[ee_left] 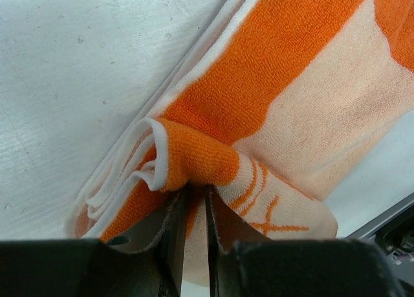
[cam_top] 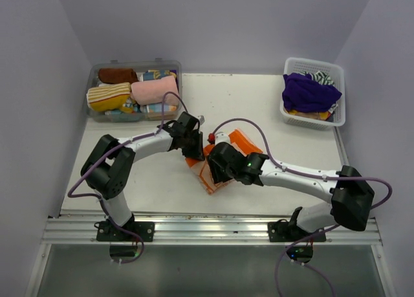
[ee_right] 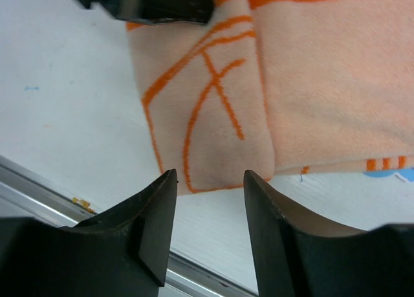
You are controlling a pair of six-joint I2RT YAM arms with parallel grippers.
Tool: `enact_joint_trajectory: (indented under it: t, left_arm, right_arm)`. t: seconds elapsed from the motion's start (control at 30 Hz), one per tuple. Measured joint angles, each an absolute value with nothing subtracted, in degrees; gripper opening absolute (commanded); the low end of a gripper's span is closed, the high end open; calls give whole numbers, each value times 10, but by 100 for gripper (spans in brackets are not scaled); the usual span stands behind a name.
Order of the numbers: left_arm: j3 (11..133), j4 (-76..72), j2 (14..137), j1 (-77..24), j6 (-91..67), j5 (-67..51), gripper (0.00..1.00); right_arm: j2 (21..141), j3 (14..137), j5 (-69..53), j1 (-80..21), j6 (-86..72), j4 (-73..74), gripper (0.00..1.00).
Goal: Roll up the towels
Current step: Roll the towel
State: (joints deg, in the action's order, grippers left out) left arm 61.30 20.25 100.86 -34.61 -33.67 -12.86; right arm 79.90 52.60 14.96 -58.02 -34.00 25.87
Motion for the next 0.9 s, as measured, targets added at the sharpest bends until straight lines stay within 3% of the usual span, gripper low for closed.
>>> enact_joint_trajectory:
  t: [0.2,0.33,0.47,0.57,0.67,0.7,0.8,0.9]
  left_arm:
    - [613,199,1012,-345,-333,-140,20]
    - [613,197,1014,-345,-334,-145,20]
    - [613,197,1014,-345,-334,-148,20]
    - [613,196,1014,-345,-334,-148,20]
    - [613,197,1014,-345,-334,-148,21]
    - [613,197,1014,-345,-334,-148,22]
    - [613,197,1014,-341,-334,-151,27]
    - [610,196,1009,-332,-334,-168,32]
  right_arm:
    - [846,578,169,-644,-253,255,56]
    - [902,595,180,-670,-216,244,68]
    - [952,594,201,-682,-190,225,70]
    - [987,588,220,-686,-183,204,62]
    - [1010,587,244,-686,-178,188,37]
    - [1013,587,253,-686,-179,186,24]
    - [1011,583,269,-686,-185,177,8]
    - [1004,573,272,-686,-187,164,0]
